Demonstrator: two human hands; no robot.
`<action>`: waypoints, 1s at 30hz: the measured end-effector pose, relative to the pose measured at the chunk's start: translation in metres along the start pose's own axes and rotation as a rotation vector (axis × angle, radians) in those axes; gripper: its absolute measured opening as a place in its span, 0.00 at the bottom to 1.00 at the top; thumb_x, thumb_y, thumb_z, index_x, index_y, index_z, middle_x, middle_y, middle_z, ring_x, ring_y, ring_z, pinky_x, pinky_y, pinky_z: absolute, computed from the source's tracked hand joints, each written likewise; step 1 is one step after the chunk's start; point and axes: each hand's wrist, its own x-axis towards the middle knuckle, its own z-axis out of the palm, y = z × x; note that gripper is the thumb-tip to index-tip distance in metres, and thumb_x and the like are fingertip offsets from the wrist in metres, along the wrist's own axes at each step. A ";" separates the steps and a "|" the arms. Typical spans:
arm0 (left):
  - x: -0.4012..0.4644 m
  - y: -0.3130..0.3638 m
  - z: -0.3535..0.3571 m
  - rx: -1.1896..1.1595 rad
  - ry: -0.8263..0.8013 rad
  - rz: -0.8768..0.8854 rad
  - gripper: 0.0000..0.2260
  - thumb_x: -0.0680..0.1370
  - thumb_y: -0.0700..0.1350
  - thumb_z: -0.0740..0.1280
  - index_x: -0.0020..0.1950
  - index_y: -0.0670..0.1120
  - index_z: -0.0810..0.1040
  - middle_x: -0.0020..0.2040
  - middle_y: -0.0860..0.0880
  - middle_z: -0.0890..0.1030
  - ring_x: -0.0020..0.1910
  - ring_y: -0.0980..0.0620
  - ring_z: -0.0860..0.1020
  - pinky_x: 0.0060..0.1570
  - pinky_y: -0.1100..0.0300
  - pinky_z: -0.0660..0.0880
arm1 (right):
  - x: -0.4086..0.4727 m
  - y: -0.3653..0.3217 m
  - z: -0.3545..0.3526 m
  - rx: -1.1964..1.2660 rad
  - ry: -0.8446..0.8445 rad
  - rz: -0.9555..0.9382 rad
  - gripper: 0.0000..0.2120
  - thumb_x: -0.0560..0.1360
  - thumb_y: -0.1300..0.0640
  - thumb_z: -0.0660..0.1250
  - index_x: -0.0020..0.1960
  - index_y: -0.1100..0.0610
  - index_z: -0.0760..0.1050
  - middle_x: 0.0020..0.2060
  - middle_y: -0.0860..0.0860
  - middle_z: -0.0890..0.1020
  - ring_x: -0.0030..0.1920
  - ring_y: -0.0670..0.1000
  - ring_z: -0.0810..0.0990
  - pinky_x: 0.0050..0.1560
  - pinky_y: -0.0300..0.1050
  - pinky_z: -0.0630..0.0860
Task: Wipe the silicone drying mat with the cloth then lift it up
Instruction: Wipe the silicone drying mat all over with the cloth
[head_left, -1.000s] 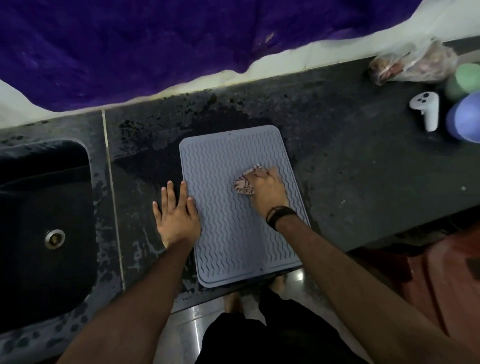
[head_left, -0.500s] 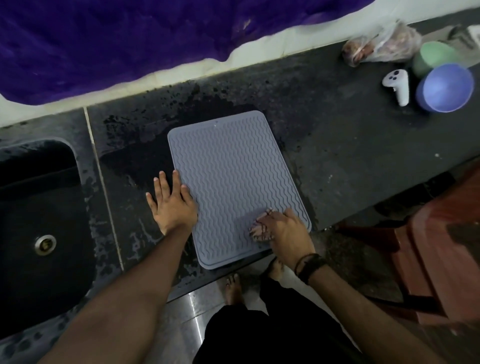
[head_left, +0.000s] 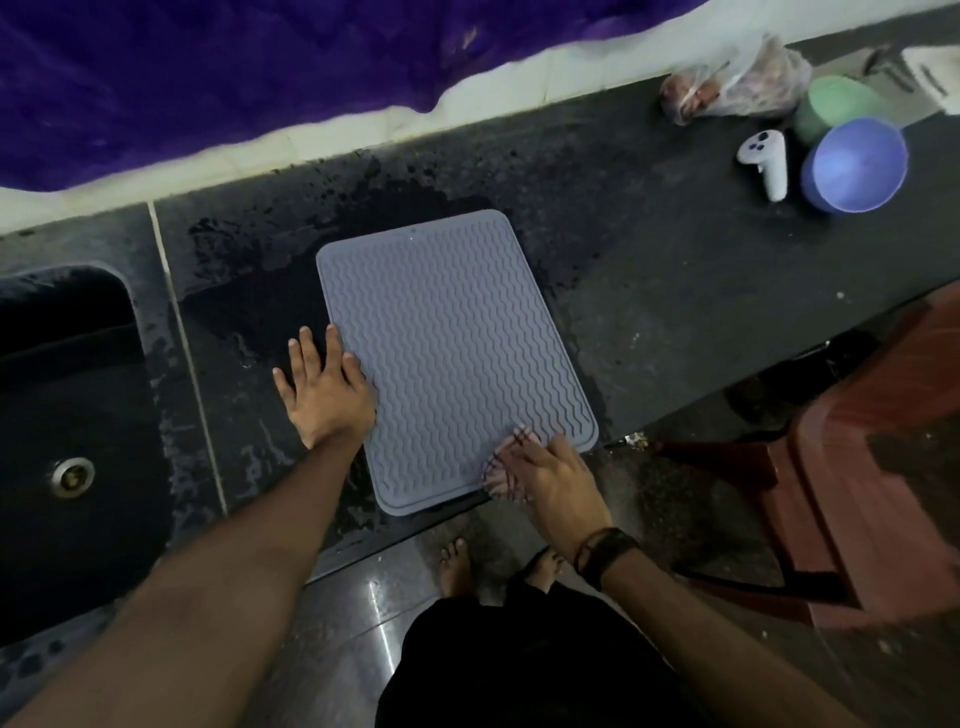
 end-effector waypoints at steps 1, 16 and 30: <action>0.000 0.000 -0.001 -0.005 -0.001 -0.003 0.24 0.86 0.54 0.45 0.83 0.55 0.52 0.84 0.48 0.50 0.82 0.48 0.46 0.79 0.43 0.41 | -0.005 0.004 -0.003 0.009 -0.016 -0.021 0.25 0.73 0.62 0.62 0.69 0.49 0.70 0.69 0.47 0.70 0.60 0.56 0.69 0.62 0.52 0.72; -0.002 0.002 -0.002 0.017 0.013 -0.007 0.24 0.86 0.54 0.45 0.83 0.55 0.53 0.84 0.47 0.51 0.82 0.48 0.46 0.79 0.42 0.41 | 0.023 0.028 -0.009 -0.034 0.064 0.031 0.22 0.75 0.64 0.62 0.67 0.52 0.71 0.67 0.49 0.72 0.61 0.57 0.68 0.62 0.54 0.72; 0.001 0.005 -0.012 0.114 -0.026 0.039 0.25 0.86 0.55 0.46 0.83 0.52 0.53 0.83 0.44 0.53 0.82 0.44 0.49 0.79 0.41 0.42 | 0.042 0.026 -0.023 0.056 0.089 0.072 0.21 0.71 0.60 0.68 0.64 0.52 0.75 0.62 0.49 0.77 0.61 0.56 0.70 0.61 0.52 0.74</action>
